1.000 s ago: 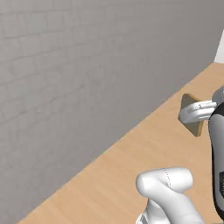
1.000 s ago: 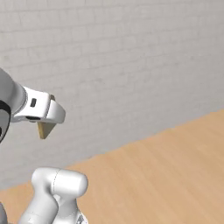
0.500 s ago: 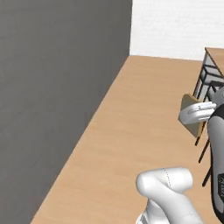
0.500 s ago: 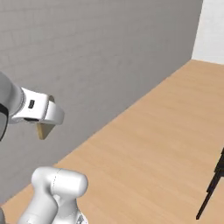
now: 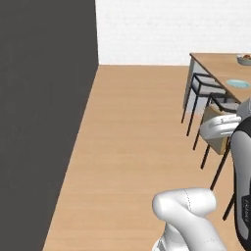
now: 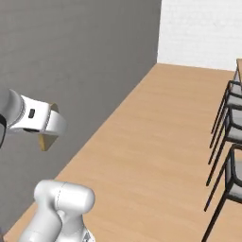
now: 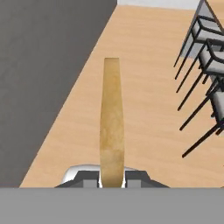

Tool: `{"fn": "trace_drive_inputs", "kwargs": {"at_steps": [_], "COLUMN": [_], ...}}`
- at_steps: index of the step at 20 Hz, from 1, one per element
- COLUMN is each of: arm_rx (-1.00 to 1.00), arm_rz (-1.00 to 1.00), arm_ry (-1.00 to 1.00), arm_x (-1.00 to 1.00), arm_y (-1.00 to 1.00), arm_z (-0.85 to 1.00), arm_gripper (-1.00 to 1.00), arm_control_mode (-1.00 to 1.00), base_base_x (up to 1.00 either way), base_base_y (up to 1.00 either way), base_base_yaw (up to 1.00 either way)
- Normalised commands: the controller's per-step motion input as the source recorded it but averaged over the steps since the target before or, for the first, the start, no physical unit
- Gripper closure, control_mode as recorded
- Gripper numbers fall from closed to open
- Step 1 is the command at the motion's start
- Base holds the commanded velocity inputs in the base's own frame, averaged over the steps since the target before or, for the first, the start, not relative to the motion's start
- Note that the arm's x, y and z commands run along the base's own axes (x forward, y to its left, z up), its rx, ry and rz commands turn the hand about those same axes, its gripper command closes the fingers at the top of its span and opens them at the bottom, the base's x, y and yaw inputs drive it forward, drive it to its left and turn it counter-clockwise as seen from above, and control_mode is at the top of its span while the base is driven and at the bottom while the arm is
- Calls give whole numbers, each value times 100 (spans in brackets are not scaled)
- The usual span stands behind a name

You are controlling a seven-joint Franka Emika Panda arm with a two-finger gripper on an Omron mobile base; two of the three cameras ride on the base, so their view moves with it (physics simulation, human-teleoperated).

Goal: Start the toaster. Once the lever pops up, take the bread to the plate on the dining counter.

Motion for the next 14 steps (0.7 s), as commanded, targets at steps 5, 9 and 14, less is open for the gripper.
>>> {"fn": "trace_drive_inputs", "kwargs": {"at_steps": [5,9,14], "arm_rx": [0,0,0], "arm_rz": [0,0,0], "arm_ry": [0,0,0], "arm_x": [0,0,0], "arm_y": [0,0,0], "arm_z": [0,0,0], "arm_gripper": [100,100,100], "arm_control_mode": [100,100,100], "base_base_x": [100,100,100], "base_base_y": [56,50,47], "base_base_yaw": [-31,-46,-48]}}
